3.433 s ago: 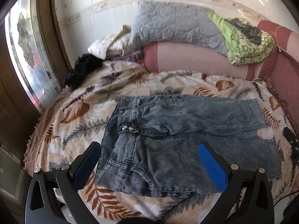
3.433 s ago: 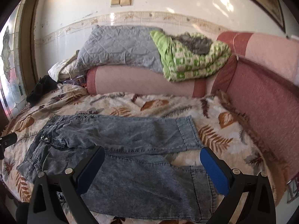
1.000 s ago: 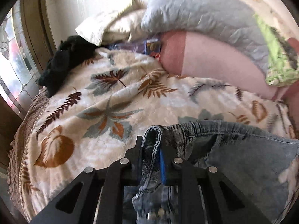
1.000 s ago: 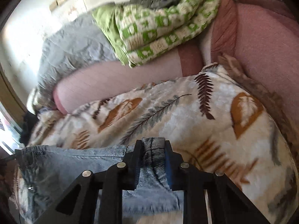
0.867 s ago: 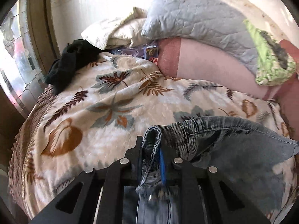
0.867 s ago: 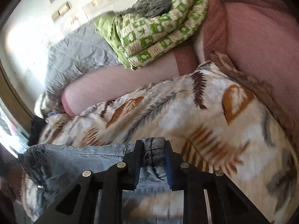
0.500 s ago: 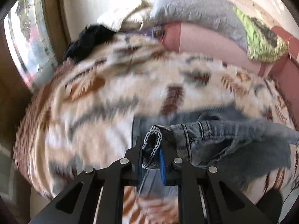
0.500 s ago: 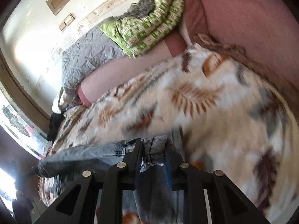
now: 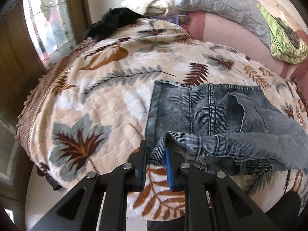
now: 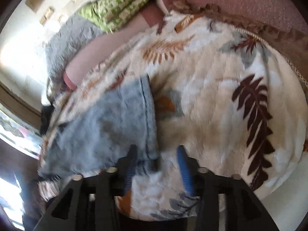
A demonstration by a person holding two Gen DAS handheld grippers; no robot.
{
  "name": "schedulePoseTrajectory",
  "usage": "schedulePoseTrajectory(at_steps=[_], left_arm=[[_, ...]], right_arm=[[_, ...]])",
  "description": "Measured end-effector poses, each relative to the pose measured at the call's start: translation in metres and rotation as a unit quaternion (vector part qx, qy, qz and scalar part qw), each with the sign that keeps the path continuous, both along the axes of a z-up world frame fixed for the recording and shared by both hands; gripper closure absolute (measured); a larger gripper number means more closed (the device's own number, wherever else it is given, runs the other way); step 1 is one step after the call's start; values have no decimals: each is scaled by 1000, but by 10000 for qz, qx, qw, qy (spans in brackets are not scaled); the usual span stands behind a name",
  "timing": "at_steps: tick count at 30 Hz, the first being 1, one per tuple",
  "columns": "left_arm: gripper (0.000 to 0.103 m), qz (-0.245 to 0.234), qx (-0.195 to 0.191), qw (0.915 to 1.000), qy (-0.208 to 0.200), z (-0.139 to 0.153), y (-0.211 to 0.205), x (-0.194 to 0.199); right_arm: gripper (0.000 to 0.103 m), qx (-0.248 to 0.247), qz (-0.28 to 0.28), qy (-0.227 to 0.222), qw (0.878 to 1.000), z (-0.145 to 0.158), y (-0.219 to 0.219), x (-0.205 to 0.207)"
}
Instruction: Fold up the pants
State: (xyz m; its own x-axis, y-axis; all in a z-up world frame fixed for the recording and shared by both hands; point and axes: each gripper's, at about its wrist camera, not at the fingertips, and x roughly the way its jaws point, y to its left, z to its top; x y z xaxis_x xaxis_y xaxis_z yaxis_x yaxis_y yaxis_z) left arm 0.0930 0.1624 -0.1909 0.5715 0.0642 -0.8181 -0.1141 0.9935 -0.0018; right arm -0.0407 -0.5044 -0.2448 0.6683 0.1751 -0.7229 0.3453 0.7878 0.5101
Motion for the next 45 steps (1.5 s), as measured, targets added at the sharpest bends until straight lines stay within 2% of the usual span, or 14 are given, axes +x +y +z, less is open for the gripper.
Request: schedulePoseTrajectory(at_steps=[3,8,10,14,17,20,24,27,31,34,36,38,42,45], left_arm=[[83,116,122,9998,-56,8,1,-11],[82,502,745,9950,-430,35,2,-28],[81,558,741,9941,-571,46,3,-30],[80,210,612,9953,-715,57,-18,-31],[72,-308,607,9957,-633,46,-54,-24],[70,-706,585,9951,-377,24,-89,-10],[65,-865,581,9946,-27,-1,-112,5],[58,-782,767,9933,363,-22,-118,14],[58,-702,574,9956,215,-14,-112,15],[58,-749,551,9956,81,-4,-107,11],[58,-810,512,9954,-25,3,-102,8],[57,-856,664,9940,-146,10,-96,6],[56,-997,1015,9894,-290,13,-85,2],[55,-1087,1095,9877,-246,7,-78,6]], right_arm=[[42,151,-98,-234,9996,8,-1,3],[42,-344,-66,-121,9993,13,21,25],[42,-445,-70,-36,9990,10,26,30],[42,-708,163,338,9968,-10,42,40],[42,-971,232,288,9946,-16,53,35],[42,-1030,359,450,9930,-14,55,33],[42,-865,305,361,9951,5,43,32],[41,-764,364,2,9964,30,45,42],[42,-503,1065,-410,9922,57,78,81],[41,-478,1970,-607,9774,71,133,125],[42,-706,2605,-633,9608,76,179,156],[42,-972,3301,-582,9371,74,228,191],[42,-1482,4043,-347,9019,60,295,245],[44,-1628,4257,-140,8900,42,318,274]])
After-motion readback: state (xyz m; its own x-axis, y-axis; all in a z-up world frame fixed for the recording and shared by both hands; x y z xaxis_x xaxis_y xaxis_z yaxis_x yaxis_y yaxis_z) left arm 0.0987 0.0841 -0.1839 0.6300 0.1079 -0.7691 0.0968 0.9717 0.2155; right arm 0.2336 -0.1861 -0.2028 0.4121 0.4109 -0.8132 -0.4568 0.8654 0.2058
